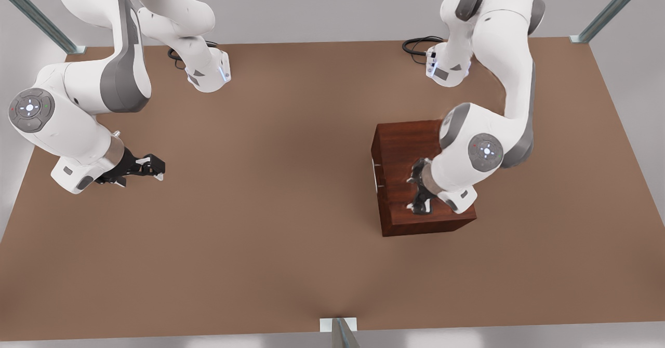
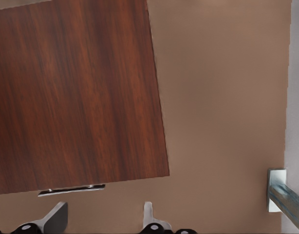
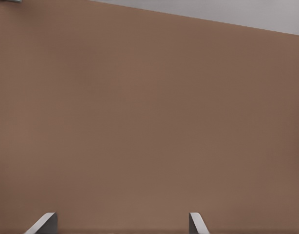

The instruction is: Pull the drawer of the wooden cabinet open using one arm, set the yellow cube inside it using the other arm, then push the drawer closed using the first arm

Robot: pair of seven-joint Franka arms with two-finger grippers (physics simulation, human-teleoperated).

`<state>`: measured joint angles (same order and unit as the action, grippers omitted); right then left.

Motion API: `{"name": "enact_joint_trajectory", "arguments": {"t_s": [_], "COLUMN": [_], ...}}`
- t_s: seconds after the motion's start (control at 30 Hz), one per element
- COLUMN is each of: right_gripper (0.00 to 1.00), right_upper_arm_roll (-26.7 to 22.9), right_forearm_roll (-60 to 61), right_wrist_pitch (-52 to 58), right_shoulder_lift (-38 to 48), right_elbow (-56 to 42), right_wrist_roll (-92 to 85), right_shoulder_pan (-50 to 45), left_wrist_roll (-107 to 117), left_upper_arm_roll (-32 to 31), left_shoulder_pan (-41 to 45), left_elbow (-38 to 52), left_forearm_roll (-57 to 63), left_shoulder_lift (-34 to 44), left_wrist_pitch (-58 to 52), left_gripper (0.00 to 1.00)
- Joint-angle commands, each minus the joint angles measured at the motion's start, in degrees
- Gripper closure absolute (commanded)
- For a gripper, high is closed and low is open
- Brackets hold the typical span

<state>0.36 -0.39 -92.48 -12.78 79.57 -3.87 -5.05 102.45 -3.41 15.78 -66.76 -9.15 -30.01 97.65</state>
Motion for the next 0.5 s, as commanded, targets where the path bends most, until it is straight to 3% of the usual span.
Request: {"name": "enact_joint_trajectory", "arguments": {"t_s": [0.0, 0.1, 0.2, 0.47], "right_gripper": [0.0, 0.0, 0.0, 0.0], "right_upper_arm_roll": [0.0, 0.0, 0.0, -0.1], "right_forearm_roll": [0.0, 0.1, 0.1, 0.2], "right_wrist_pitch": [0.0, 0.0, 0.0, 0.0], "right_shoulder_lift": [0.1, 0.0, 0.0, 0.0], "right_elbow": [0.0, 0.0, 0.0, 0.0], "right_wrist_roll": [-0.4, -0.4, -0.4, -0.8], "right_shoulder_pan": [0.0, 0.0, 0.0, 0.0], "left_wrist_roll": [-74.1, -97.6, -97.3, -97.9], "left_upper_arm_roll": [0.3, 0.8, -0.6, -3.2], "left_shoulder_pan": [-5.5, -11.3, -12.0, -10.7], "left_elbow": [0.6, 0.0, -1.0, -0.4], "left_forearm_roll": [4.0, 10.7, 12.8, 12.3], "left_shoulder_lift": [2.6, 10.8, 14.3, 12.5], "left_wrist_pitch": [-9.7, -14.4, -16.8, -16.2], "left_gripper": [0.0, 0.0, 0.0, 0.0]}}
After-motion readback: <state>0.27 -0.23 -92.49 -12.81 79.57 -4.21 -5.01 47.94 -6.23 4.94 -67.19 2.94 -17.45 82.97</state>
